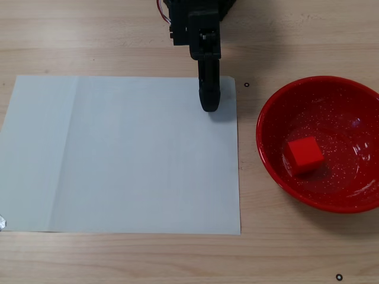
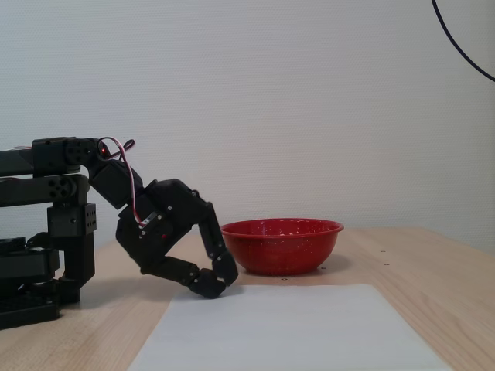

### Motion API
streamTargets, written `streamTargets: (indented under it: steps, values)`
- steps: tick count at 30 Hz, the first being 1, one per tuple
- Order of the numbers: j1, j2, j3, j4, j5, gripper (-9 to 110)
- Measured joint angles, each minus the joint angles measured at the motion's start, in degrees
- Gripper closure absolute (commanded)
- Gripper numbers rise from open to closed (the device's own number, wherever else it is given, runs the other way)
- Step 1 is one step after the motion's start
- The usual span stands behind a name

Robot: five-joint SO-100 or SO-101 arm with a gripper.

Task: Grasp the red cube and put it in the red bowl.

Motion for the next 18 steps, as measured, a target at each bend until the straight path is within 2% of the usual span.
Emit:
streamTargets:
  steps: [18]
  values:
    - [0.7,0.9,0.0,1.6,-1.1,101]
